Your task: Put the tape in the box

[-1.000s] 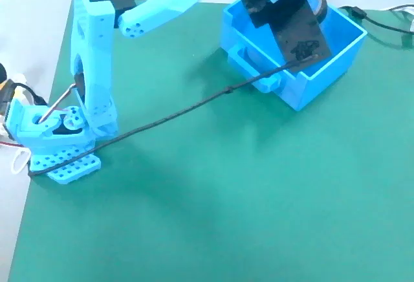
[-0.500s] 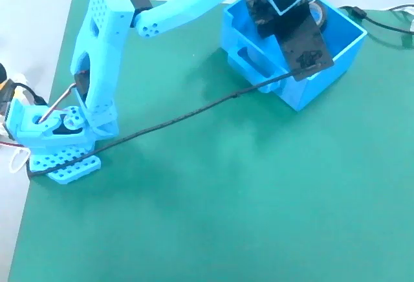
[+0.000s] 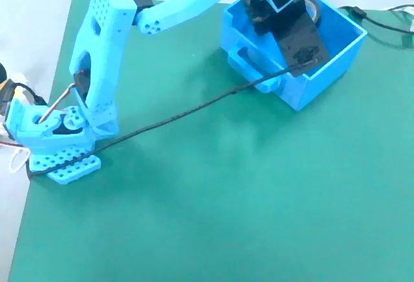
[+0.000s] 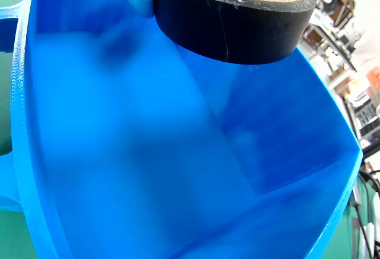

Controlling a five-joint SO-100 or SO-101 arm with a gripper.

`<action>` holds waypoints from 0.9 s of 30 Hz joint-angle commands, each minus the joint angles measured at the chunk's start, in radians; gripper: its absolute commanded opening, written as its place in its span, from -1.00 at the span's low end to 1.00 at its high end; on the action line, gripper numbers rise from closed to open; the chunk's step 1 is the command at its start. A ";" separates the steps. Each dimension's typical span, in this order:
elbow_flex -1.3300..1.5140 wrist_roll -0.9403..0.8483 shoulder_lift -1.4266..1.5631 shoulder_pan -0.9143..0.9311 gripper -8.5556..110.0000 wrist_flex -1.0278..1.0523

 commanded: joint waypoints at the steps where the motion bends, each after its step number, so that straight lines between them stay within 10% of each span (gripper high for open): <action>1: -0.095 -0.008 0.018 -0.015 -0.70 -0.034; 10: -0.095 0.017 0.014 -0.017 -0.40 -0.034; 27: -0.095 0.017 0.014 0.025 -0.39 -0.025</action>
